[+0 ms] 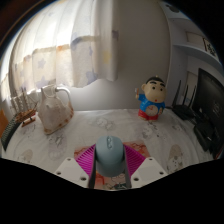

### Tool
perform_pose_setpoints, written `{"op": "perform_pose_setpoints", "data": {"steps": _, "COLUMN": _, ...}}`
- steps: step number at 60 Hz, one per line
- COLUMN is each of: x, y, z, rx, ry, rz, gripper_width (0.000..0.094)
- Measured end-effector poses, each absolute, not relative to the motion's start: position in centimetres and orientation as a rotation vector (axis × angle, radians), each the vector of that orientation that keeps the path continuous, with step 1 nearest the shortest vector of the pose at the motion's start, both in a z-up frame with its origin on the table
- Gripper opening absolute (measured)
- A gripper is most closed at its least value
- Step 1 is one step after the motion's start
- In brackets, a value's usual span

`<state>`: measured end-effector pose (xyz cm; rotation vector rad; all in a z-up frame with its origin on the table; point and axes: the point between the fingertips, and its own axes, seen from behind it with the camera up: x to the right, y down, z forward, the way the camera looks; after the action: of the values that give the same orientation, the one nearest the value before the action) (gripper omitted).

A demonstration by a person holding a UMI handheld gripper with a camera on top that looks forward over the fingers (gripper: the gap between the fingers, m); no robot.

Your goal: Arrange mouse

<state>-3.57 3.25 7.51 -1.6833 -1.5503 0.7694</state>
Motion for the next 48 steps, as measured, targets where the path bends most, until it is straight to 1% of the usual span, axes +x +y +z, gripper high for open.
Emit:
{"op": "perform_pose_setpoints", "data": {"steps": 8, "x": -2.8, "y": 5.2, "z": 1.9, "rx": -1.732, "ry": -1.600, "rz": 0.697, "gripper_width": 0.0416}}
{"op": "perform_pose_setpoints", "data": {"steps": 13, "x": -2.5, "y": 5.6, "z": 0.0, "rx": -1.765, "ry": -1.600, "rz": 0.683, "gripper_width": 0.0447}}
{"op": "perform_pose_setpoints", "data": {"steps": 14, "x": -2.5, "y": 5.7, "z": -0.2, "rx": -1.769, "ry": -1.600, "rz": 0.675, "gripper_width": 0.0460}}
{"op": "perform_pose_setpoints", "data": {"steps": 16, "x": -2.2, "y": 6.0, "z": -0.5, "rx": -1.784, "ry": -1.603, "rz": 0.652, "gripper_width": 0.0516}}
{"op": "perform_pose_setpoints", "data": {"steps": 18, "x": -2.0, "y": 6.2, "z": -0.2, "rx": -1.797, "ry": -1.596, "rz": 0.637, "gripper_width": 0.0610}}
{"op": "perform_pose_setpoints", "data": {"steps": 21, "x": -1.7, "y": 6.4, "z": 0.9, "rx": -1.798, "ry": -1.582, "rz": 0.629, "gripper_width": 0.0824}}
{"op": "perform_pose_setpoints", "data": {"steps": 22, "x": -1.6, "y": 6.4, "z": 1.4, "rx": -1.799, "ry": -1.579, "rz": 0.627, "gripper_width": 0.0868}}
{"op": "perform_pose_setpoints", "data": {"steps": 23, "x": -1.4, "y": 6.4, "z": 2.0, "rx": -1.802, "ry": -1.576, "rz": 0.626, "gripper_width": 0.0840}}
{"op": "perform_pose_setpoints", "data": {"steps": 24, "x": -1.1, "y": 6.3, "z": 2.7, "rx": -1.805, "ry": -1.571, "rz": 0.627, "gripper_width": 0.0836}}
{"op": "perform_pose_setpoints", "data": {"steps": 32, "x": 2.6, "y": 4.4, "z": 9.6, "rx": -1.837, "ry": -1.554, "rz": 0.639, "gripper_width": 0.0852}}
{"op": "perform_pose_setpoints", "data": {"steps": 38, "x": 7.0, "y": 1.6, "z": 14.1, "rx": -1.889, "ry": -1.578, "rz": 0.631, "gripper_width": 0.0850}}
{"op": "perform_pose_setpoints", "data": {"steps": 44, "x": 10.9, "y": -1.2, "z": 17.8, "rx": -1.907, "ry": -1.577, "rz": 0.637, "gripper_width": 0.0850}}
{"op": "perform_pose_setpoints", "data": {"steps": 48, "x": 12.9, "y": -2.7, "z": 19.2, "rx": -1.897, "ry": -1.580, "rz": 0.635, "gripper_width": 0.0850}}
